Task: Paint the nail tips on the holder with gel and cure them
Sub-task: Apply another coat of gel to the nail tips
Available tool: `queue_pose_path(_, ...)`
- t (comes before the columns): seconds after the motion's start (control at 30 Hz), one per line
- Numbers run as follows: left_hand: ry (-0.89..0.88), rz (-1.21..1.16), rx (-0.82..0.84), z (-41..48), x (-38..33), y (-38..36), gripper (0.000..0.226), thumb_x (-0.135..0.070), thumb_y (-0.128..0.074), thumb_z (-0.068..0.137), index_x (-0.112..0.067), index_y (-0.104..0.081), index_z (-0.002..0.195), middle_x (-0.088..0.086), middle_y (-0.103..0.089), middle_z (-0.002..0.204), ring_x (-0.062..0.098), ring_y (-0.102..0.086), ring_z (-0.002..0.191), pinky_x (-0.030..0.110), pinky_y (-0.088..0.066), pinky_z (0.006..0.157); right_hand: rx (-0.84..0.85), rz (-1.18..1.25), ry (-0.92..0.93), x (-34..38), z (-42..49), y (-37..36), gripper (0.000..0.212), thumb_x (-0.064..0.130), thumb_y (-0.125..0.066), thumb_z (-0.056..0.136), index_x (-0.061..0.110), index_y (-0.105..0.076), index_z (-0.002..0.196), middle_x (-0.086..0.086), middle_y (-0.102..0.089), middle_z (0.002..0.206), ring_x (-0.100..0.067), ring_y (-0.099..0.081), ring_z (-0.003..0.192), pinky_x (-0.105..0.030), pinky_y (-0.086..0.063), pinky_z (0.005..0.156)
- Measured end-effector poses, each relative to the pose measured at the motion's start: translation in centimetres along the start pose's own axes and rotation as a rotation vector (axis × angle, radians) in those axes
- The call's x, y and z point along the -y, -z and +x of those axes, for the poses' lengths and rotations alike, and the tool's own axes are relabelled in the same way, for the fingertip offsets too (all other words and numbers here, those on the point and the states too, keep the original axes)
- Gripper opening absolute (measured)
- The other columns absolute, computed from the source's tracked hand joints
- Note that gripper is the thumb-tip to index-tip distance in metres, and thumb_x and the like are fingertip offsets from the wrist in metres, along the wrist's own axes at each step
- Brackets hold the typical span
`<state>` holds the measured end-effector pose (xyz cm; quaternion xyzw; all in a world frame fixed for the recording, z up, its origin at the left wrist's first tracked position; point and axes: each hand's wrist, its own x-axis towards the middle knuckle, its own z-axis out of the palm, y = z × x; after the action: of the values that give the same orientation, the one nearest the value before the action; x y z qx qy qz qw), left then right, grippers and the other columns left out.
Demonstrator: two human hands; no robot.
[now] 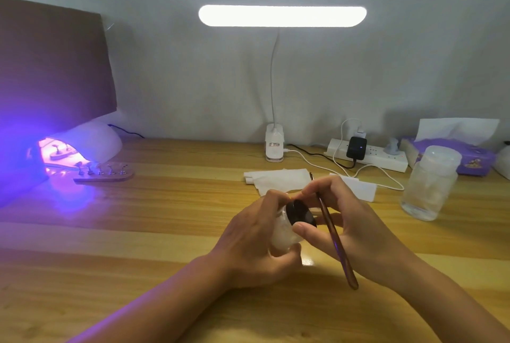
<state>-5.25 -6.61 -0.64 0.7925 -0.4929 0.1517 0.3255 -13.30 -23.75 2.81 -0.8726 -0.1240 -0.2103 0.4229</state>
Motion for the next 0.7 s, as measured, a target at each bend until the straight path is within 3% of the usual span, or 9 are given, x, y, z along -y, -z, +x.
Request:
queue_pose_path(0.13,-0.024,0.150,-0.078,0.1,-0.5,-0.4,0.060,-0.046,-0.066,0.075,-0.018,-0.036,0.119,-0.005,-0.053,0.091,0.008,-0.045,0.075,0.013,-0.030,0.065,-0.045,-0.170,0.024,-0.2,-0.1,-0.1,0.050,0.074,-0.053,0.071,0.038,-0.043,0.104,0.023,-0.062,0.093,0.004,-0.062,0.093,-0.011,-0.053,0.071)
queue_pose_path(0.27,-0.103,0.247,-0.133,0.2,-1.0,-0.7,0.061,-0.045,-0.062,0.076,-0.013,-0.036,0.121,0.004,-0.067,0.098,0.016,-0.062,0.081,0.022,-0.047,0.072,-0.144,-0.389,0.046,-0.9,-0.3,-0.8,0.054,0.090,-0.025,0.073,0.041,-0.031,0.093,0.021,-0.056,0.078,-0.001,-0.061,0.068,-0.016,-0.053,0.059)
queue_pose_path(0.37,-0.154,0.271,-0.122,0.3,-1.2,-1.0,0.062,-0.041,-0.063,0.077,-0.011,-0.036,0.124,0.008,-0.068,0.107,0.022,-0.065,0.093,0.029,-0.048,0.084,-0.222,-0.445,0.019,-1.4,-0.4,-1.5,0.052,0.087,-0.020,0.073,0.039,-0.027,0.092,0.020,-0.052,0.074,-0.002,-0.057,0.059,-0.017,-0.051,0.050)
queue_pose_path(0.47,-0.142,0.317,-0.118,0.3,-1.2,-1.0,0.068,-0.036,-0.073,0.073,-0.011,-0.035,0.124,0.009,-0.067,0.110,0.022,-0.064,0.096,0.026,-0.044,0.088,-0.285,-0.484,-0.001,-1.6,-0.3,-1.9,0.048,0.083,-0.013,0.076,0.038,-0.025,0.090,0.020,-0.050,0.067,-0.004,-0.055,0.054,-0.020,-0.051,0.045)
queue_pose_path(0.57,-0.153,0.281,-0.134,0.4,-1.5,-1.2,0.072,-0.035,-0.076,0.073,-0.012,-0.034,0.127,0.008,-0.066,0.114,0.020,-0.060,0.102,0.024,-0.038,0.092,-0.272,-0.499,0.019,-2.1,-0.6,-1.7,0.040,0.077,-0.017,0.083,0.038,-0.026,0.091,0.020,-0.050,0.066,-0.004,-0.057,0.053,-0.013,-0.045,0.041)
queue_pose_path(0.7,-0.096,0.188,-0.137,0.5,-2.0,-1.4,0.070,-0.042,-0.076,0.076,-0.019,-0.032,0.125,0.004,-0.064,0.110,0.014,-0.058,0.097,0.020,-0.041,0.085,-0.380,-0.437,-0.010,-2.0,-0.3,-1.2,0.041,0.079,-0.014,0.087,0.043,-0.031,0.091,0.026,-0.053,0.067,-0.001,-0.060,0.056,-0.009,-0.045,0.045)
